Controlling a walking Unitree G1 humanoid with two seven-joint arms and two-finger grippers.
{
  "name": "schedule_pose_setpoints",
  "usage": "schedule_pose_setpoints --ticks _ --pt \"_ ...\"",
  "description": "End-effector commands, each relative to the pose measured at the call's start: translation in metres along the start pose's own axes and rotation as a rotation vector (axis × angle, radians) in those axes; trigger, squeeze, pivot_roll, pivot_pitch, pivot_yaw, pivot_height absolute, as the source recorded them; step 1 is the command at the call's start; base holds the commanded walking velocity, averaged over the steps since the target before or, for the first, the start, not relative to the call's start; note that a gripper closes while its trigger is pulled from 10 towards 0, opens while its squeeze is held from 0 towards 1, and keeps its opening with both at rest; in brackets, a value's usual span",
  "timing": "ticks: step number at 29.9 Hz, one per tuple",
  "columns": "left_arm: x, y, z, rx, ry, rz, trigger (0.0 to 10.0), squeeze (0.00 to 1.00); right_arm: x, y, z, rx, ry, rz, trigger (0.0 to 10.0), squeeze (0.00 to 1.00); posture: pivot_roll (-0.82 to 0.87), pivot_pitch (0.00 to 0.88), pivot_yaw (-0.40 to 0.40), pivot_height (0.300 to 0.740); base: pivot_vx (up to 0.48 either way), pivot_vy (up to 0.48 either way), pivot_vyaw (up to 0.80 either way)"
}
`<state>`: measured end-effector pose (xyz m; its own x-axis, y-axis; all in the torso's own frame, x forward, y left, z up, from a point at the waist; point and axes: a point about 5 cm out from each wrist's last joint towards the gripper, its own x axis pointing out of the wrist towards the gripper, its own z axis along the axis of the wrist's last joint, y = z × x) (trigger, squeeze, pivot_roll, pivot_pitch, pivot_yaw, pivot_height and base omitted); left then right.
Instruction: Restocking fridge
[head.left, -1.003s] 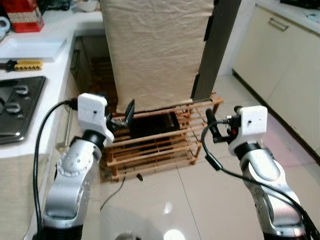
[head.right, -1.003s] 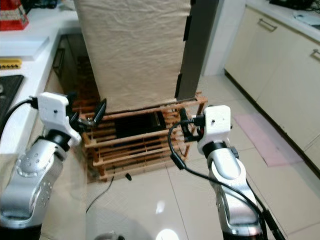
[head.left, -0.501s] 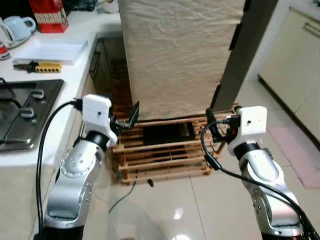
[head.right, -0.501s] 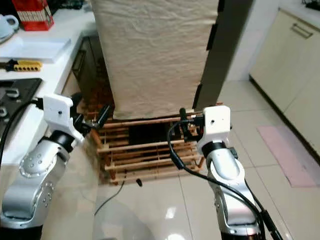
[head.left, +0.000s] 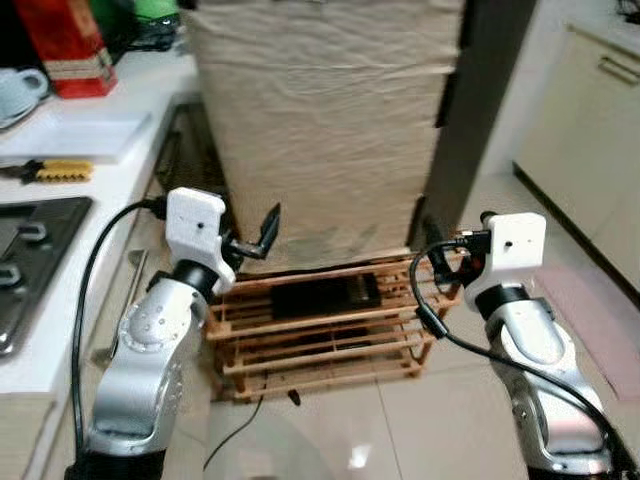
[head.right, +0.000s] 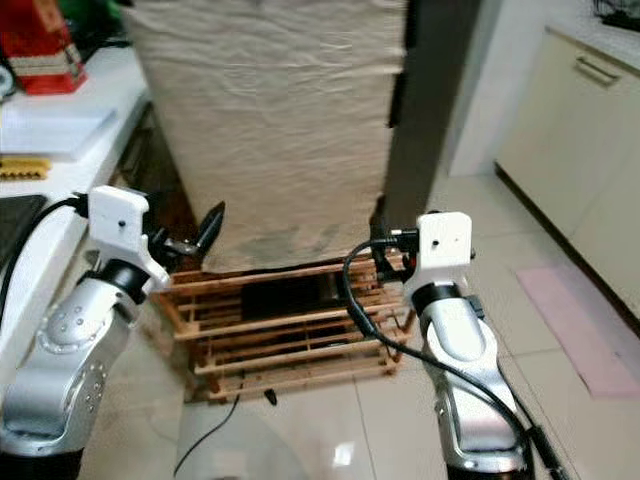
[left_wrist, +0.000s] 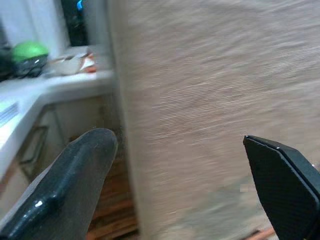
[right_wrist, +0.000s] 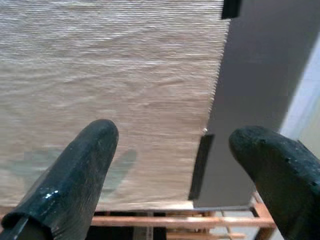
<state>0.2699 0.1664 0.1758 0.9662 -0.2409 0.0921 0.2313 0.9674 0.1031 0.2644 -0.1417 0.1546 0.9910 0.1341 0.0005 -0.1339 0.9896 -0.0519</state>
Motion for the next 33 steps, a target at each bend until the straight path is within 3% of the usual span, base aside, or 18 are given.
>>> schedule_pose_setpoints --ticks 1,9,22,24,27,33 --pt "0.002 -0.006 0.003 0.002 -0.014 -0.025 10.0 0.0 -0.003 -0.008 -0.001 -0.006 -0.001 -0.029 10.0 0.0 0.1 0.0 0.01 0.74 0.0 0.0 0.0" --pt "0.006 -0.008 0.008 0.0 -0.04 -0.066 10.0 0.0 -0.005 -0.011 -0.006 0.014 0.014 -0.051 10.0 0.0 0.09 0.0 0.02 0.74 0.0 0.078 -0.11" --pt "0.014 -0.011 0.009 0.007 -0.043 -0.1 10.0 0.0 -0.012 -0.014 -0.008 0.027 0.019 -0.085 10.0 0.0 0.08 0.0 0.043 0.74 0.0 0.436 -0.77" --pt "0.014 -0.012 0.01 0.075 -0.046 -0.104 10.0 0.0 -0.013 -0.015 -0.009 0.027 0.021 -0.088 10.0 0.0 0.08 0.0 0.044 0.74 0.0 0.0 -0.74" --pt "0.014 -0.014 0.01 0.093 -0.043 -0.108 10.0 0.0 -0.013 -0.015 -0.008 0.021 0.016 -0.089 10.0 0.0 0.08 0.0 0.044 0.74 0.0 -0.25 -0.25" --pt "0.013 -0.011 0.008 0.004 -0.033 -0.068 10.0 0.0 -0.013 -0.015 -0.007 0.021 0.015 -0.091 10.0 0.0 0.08 0.0 0.043 0.74 0.0 -0.16 0.0"
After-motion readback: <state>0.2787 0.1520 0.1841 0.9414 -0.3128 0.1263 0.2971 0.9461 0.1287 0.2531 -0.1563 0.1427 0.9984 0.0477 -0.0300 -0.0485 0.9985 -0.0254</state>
